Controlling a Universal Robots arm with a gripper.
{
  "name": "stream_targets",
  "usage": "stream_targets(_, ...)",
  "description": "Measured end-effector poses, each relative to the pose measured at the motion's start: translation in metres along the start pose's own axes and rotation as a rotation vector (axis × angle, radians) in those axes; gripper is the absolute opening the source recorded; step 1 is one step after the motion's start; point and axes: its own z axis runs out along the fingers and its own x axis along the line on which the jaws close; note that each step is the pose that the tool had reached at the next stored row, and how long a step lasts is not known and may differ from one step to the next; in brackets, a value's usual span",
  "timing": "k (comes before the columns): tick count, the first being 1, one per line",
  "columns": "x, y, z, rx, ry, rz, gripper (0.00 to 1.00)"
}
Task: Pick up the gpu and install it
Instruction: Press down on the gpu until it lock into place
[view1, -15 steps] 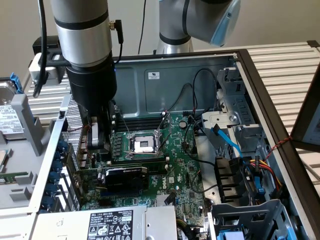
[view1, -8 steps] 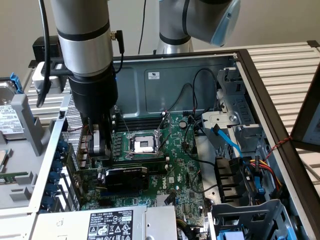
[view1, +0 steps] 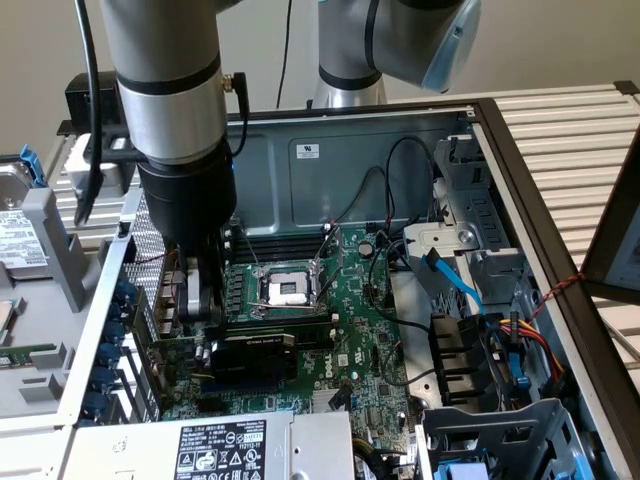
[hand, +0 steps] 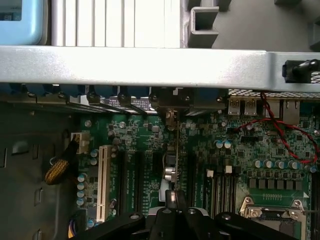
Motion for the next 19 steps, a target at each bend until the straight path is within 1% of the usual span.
stream_targets(5,0.000,-0.0001,0.0015,0.0001,-0.0001,0.000,0.11)
stream_targets(9,0.000,-0.0001,0.0023,-0.0016,-0.0001,0.000,0.11)
stream_targets(13,0.000,-0.0003,0.0023,-0.0094,-0.0002,0.000,0.11)
stream_targets(15,0.001,-0.0019,0.0013,-0.0121,-0.0008,0.000,0.11)
stream_targets(19,0.005,-0.0080,-0.0101,-0.0159,0.0000,-0.001,0.11)
